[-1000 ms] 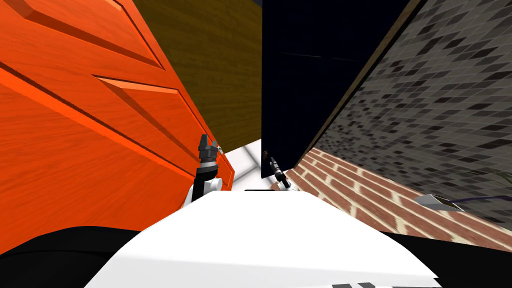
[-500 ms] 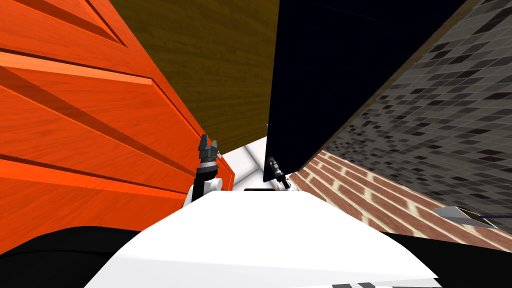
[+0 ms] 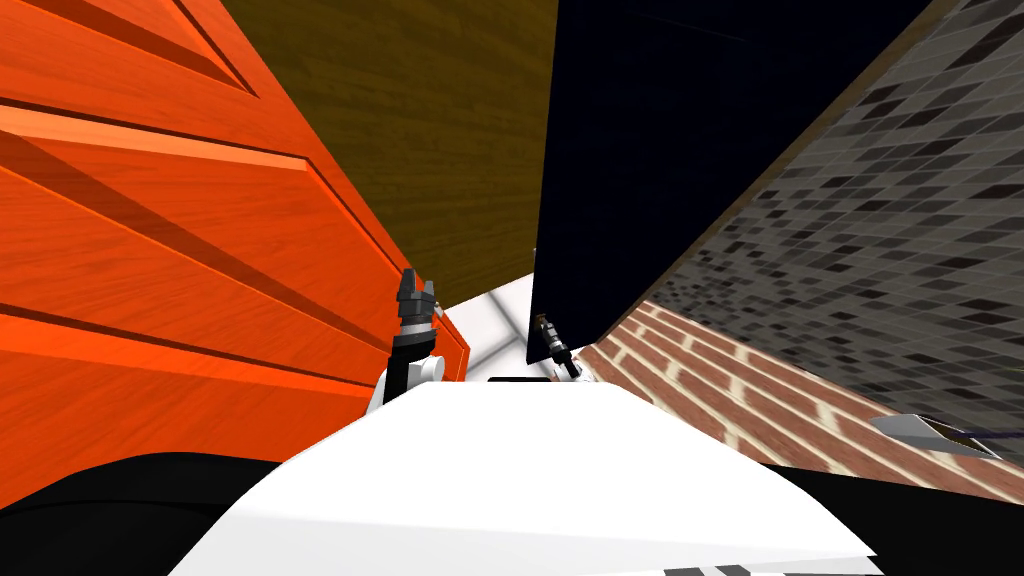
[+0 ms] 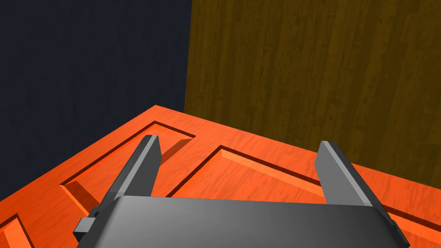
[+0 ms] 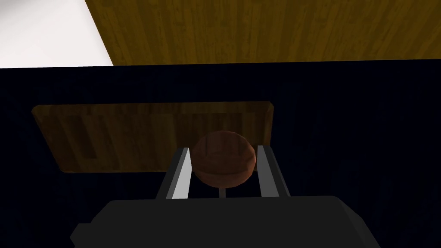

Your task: Push the door open

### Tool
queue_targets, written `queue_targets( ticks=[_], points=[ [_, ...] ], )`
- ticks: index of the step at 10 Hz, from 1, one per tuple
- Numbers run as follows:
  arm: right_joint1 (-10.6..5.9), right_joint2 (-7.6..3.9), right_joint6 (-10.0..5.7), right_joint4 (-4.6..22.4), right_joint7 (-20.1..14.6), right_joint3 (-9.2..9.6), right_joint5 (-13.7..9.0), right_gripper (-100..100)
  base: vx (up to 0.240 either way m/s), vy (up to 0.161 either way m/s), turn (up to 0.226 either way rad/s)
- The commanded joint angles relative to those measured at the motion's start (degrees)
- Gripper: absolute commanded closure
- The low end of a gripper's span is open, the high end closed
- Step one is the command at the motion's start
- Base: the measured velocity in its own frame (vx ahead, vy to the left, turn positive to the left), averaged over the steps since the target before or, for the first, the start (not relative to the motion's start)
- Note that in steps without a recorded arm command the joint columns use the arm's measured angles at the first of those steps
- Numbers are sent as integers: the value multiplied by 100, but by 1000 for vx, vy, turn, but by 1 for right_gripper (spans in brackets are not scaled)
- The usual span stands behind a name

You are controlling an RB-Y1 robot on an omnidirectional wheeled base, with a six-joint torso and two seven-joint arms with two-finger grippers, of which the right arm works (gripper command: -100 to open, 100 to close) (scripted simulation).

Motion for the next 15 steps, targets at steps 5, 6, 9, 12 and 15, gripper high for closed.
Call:
queue_targets(
  ticks=[5, 6, 9, 12, 15],
  points=[
    [-10, -64, 16, 23, 10, 21, 21, 100, 97, 7, -84],
    [-16, -79, 20, 28, 14, 28, 28, 100, 200, 53, -175],
    [-25, -94, 47, 18, -11, 63, 36, -100, 130, 28, -127],
    [-39, -83, 85, -2, -45, 81, 31, -100, -193, -8, 2],
    [-64, -15, 155, -39, -108, 113, 23, -100, -242, 9, -29]
  ],
)
